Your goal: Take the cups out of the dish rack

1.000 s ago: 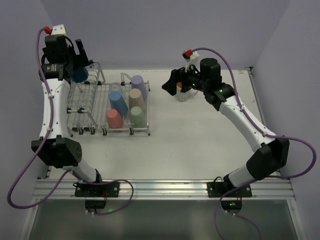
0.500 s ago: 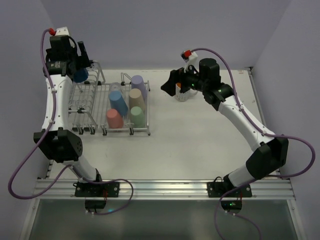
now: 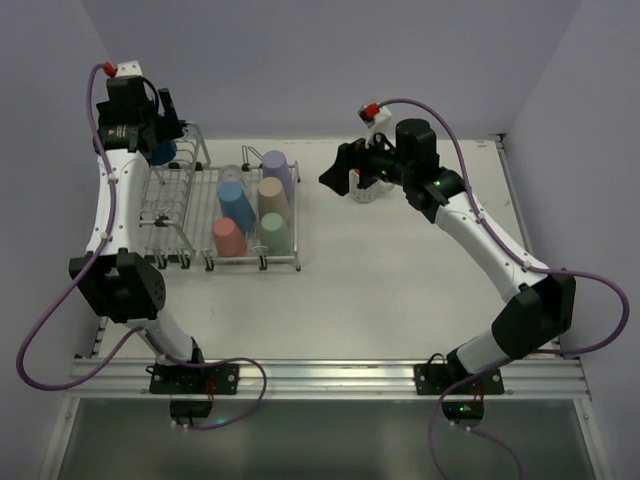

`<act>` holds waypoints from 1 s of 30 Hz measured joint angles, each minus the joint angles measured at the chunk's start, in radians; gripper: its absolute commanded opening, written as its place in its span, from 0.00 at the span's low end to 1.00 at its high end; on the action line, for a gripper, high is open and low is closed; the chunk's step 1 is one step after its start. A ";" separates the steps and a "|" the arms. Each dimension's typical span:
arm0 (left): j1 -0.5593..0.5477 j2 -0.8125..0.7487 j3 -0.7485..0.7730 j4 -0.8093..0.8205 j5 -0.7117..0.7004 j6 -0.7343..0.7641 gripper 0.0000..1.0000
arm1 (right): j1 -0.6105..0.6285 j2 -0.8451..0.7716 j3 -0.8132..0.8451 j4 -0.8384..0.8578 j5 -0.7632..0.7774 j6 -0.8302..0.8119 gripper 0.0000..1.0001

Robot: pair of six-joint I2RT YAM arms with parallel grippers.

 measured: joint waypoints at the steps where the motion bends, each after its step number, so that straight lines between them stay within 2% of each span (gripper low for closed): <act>1: 0.000 0.000 -0.011 0.007 0.000 0.000 0.96 | 0.000 0.000 -0.001 0.001 -0.002 0.000 0.99; 2: 0.000 0.000 -0.022 0.014 0.001 0.000 0.90 | 0.000 0.000 -0.001 0.001 -0.003 0.000 0.99; 4: 0.000 0.000 -0.042 0.030 0.003 0.001 0.84 | 0.000 0.000 -0.001 0.001 -0.003 0.000 0.99; 5: 0.000 -0.002 -0.051 0.045 0.004 0.002 0.72 | 0.000 0.000 -0.001 0.001 -0.005 0.000 0.99; 7: 0.000 -0.016 -0.076 0.071 0.009 0.004 0.62 | 0.000 0.000 -0.001 0.001 -0.006 0.000 0.99; 8: 0.000 -0.024 -0.092 0.085 0.010 0.003 0.52 | 0.000 0.000 -0.001 0.002 -0.007 0.000 0.99; 11: 0.001 -0.059 -0.156 0.149 0.014 0.010 0.39 | 0.000 0.000 -0.003 0.005 -0.013 0.000 0.99; 14: 0.001 -0.093 -0.204 0.179 0.020 0.011 0.30 | 0.001 0.000 -0.006 0.008 -0.023 0.001 0.99; 22: 0.000 -0.220 -0.327 0.202 0.093 -0.023 0.22 | 0.010 -0.010 -0.025 0.048 -0.043 0.070 0.99; 30: -0.041 -0.407 -0.391 0.178 0.189 -0.072 0.19 | 0.043 -0.085 -0.140 0.224 -0.088 0.265 0.99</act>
